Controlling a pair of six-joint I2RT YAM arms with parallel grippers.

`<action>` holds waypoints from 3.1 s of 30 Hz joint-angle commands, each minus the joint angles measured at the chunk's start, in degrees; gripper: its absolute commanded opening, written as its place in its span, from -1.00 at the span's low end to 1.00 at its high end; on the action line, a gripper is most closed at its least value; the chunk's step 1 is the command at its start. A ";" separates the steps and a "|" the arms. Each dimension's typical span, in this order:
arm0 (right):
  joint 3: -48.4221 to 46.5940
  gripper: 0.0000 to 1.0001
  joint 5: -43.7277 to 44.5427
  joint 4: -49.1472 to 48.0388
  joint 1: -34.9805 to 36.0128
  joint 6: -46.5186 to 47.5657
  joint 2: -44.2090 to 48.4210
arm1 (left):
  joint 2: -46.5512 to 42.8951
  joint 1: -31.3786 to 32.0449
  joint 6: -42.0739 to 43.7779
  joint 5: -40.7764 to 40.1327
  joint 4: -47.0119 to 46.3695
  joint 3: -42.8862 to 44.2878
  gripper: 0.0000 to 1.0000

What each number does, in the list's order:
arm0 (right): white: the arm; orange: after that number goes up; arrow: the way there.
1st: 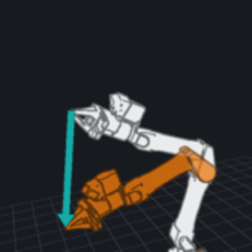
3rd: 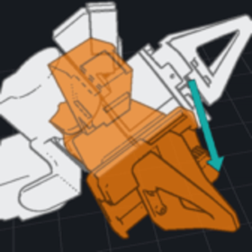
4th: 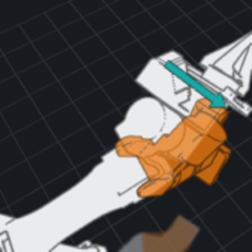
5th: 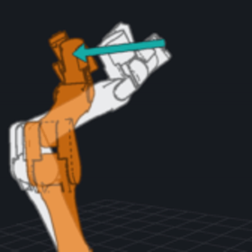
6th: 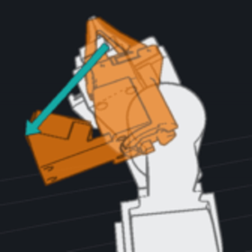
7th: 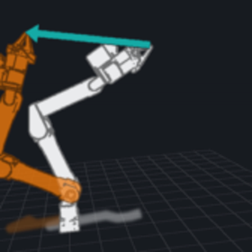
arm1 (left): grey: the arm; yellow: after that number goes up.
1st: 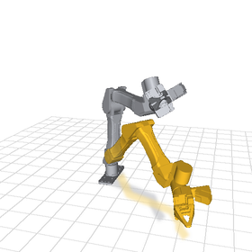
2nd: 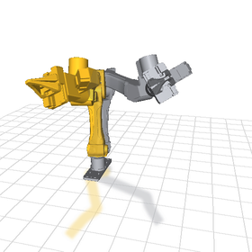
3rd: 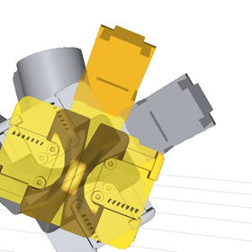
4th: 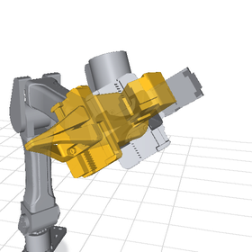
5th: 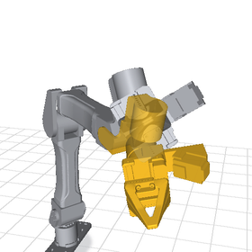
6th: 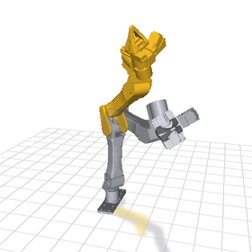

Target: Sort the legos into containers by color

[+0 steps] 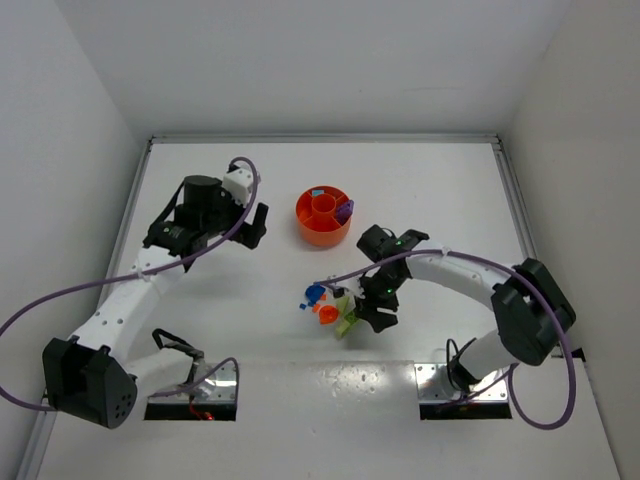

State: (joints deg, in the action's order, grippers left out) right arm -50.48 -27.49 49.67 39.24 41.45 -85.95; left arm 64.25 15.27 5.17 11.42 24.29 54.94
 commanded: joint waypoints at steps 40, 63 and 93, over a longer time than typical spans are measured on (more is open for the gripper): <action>-8.23 -0.38 4.72 -11.53 8.66 -1.72 -14.16 | -4.57 -0.59 3.53 -0.43 -0.48 -5.19 0.99; -12.87 -0.76 2.44 -9.58 6.38 -14.62 0.17 | -4.57 -0.59 3.53 0.62 -1.53 -5.19 0.99; -43.30 -0.78 -7.50 -12.76 -10.33 -37.59 -21.36 | -4.04 -0.59 2.48 0.62 -4.25 -5.19 0.99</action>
State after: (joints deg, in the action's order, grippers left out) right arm -90.91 -33.21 37.85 29.61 4.23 -107.35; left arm 60.95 15.27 8.34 11.38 22.57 49.25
